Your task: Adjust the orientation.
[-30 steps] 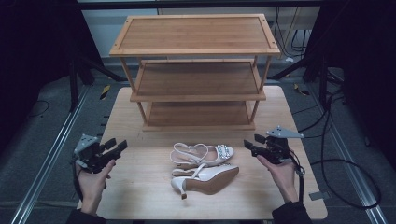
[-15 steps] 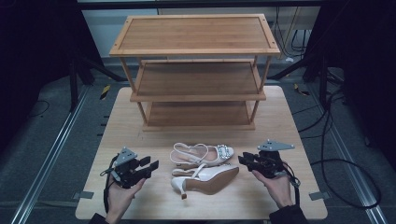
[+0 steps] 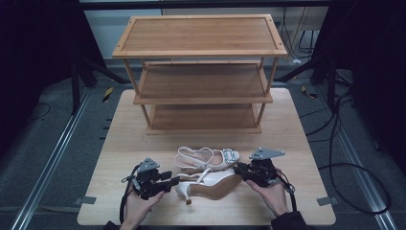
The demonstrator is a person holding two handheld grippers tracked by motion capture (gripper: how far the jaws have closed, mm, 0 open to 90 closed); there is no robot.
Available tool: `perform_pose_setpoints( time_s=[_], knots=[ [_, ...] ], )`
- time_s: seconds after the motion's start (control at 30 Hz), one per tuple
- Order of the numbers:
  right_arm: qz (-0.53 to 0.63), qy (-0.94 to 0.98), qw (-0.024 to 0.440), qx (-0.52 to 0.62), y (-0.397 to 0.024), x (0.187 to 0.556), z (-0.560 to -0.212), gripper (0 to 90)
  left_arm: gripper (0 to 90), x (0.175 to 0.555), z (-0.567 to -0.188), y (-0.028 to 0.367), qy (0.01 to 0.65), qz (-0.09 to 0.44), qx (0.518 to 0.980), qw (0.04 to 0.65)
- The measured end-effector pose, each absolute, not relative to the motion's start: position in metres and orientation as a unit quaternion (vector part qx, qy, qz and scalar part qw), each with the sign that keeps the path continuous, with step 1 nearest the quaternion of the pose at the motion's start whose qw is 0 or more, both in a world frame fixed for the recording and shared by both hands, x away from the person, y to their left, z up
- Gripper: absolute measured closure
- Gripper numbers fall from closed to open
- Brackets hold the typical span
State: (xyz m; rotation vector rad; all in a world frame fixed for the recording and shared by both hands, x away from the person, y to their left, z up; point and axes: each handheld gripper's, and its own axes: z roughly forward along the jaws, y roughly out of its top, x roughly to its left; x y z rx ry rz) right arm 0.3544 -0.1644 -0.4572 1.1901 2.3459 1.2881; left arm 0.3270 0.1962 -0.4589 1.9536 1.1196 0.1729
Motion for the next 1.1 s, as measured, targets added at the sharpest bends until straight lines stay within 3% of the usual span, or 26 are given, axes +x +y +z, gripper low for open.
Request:
perform_pose_setpoints(
  time_s=[0.6,0.73,0.83,1.1],
  knots=[
    [0.452,0.782,0.103,0.417,-0.172,0.34,-0.461,73.0,50.9,0.319,-0.469,0.186,0.435,0.046,0.798,0.415],
    [0.444,0.787,0.114,0.412,-0.17,0.343,-0.459,63.6,48.4,0.323,-0.466,0.189,0.44,0.054,0.791,0.421],
    [0.456,0.784,0.102,0.408,-0.164,0.345,-0.455,63.0,45.5,0.328,-0.464,0.187,0.437,0.059,0.793,0.421],
    [0.458,0.786,0.094,0.406,-0.157,0.343,-0.457,63.9,49.8,0.337,-0.469,0.18,0.416,0.045,0.809,0.413]
  ],
)
